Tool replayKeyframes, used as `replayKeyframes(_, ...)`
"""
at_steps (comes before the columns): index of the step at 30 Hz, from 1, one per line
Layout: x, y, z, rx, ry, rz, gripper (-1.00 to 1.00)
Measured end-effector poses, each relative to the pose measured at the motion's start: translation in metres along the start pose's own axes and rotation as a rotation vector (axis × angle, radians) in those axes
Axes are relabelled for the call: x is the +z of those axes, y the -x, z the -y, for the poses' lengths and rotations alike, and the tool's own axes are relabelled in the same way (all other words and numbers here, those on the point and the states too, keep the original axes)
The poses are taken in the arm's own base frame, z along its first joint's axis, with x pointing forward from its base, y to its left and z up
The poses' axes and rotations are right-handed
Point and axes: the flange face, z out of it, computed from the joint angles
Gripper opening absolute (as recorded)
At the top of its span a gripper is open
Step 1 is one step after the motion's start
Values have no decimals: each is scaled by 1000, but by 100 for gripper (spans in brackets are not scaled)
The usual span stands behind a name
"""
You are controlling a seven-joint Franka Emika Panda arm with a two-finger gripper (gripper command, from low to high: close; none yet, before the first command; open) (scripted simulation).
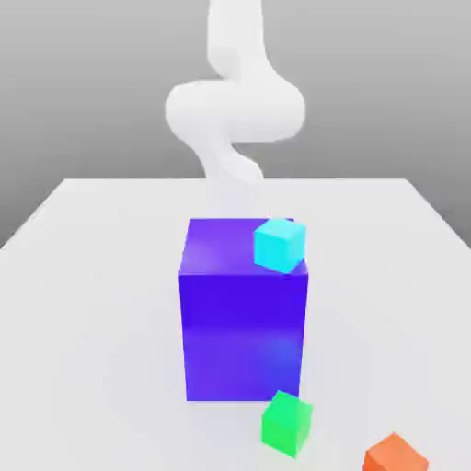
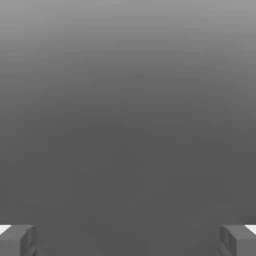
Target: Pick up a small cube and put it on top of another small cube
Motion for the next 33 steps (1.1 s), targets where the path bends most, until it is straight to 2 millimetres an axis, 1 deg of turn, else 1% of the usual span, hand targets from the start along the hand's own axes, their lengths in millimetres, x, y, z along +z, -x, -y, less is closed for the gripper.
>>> replayKeyframes(8,44,32,-9,358,123,61,0)
replayKeyframes(16,85,62,-25,712,268,77,0)
replayKeyframes(25,128,94,-50,1111,449,34,0)
replayKeyframes(33,162,123,-78,1460,619,-67,0)
